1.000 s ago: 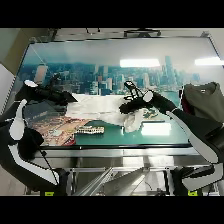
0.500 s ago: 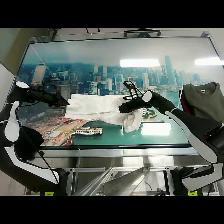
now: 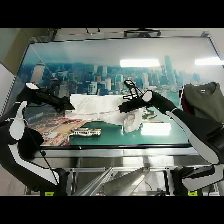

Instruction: Fold the shirts.

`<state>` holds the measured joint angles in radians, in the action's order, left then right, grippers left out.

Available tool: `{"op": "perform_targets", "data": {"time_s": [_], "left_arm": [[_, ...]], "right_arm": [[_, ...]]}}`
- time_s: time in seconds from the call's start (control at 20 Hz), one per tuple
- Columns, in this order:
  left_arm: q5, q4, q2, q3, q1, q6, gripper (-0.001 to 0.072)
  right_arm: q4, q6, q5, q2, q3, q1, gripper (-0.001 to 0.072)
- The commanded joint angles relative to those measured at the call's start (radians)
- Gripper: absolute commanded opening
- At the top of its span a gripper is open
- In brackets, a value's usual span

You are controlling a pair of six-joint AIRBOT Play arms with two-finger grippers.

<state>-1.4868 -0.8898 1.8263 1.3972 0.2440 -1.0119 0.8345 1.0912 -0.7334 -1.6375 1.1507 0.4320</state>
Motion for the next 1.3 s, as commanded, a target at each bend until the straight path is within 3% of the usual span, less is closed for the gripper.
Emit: {"op": "perform_targets", "data": {"time_s": [0.0, 0.25, 0.35, 0.65, 0.8, 1.05, 1.25], "left_arm": [[-0.040, 0.005, 0.001, 0.051, 0.011, -0.018, 0.0013], [-0.040, 0.035, -0.045, 0.068, 0.027, -0.017, 0.0013], [-0.054, 0.123, -0.070, 0.068, 0.044, -0.006, 0.0013], [-0.238, 0.841, -0.293, 0.068, 0.186, 0.137, 0.0013], [-0.298, 1.115, -0.443, 0.068, 0.259, 0.138, 0.0013], [-0.290, 1.151, -0.689, 0.068, 0.342, 0.115, 0.0013], [-0.158, 0.830, -0.815, -0.019, 0.332, 0.122, 0.0014]], "right_arm": [[0.000, 0.000, -0.007, 0.055, 0.007, 0.000, 0.0015], [0.000, 0.000, 0.003, 0.140, 0.008, -0.029, 0.0015], [0.000, 0.000, 0.000, 0.193, 0.008, -0.051, 0.0015], [0.031, -0.007, 0.000, 0.592, 0.097, -0.183, 0.0015], [0.030, -0.007, 0.000, 0.829, 0.148, -0.256, 0.0015], [0.081, 0.001, -0.003, 1.110, 0.183, -0.283, 0.0015], [0.194, 0.140, -0.200, 1.068, 0.164, -0.283, 0.0015]]}}
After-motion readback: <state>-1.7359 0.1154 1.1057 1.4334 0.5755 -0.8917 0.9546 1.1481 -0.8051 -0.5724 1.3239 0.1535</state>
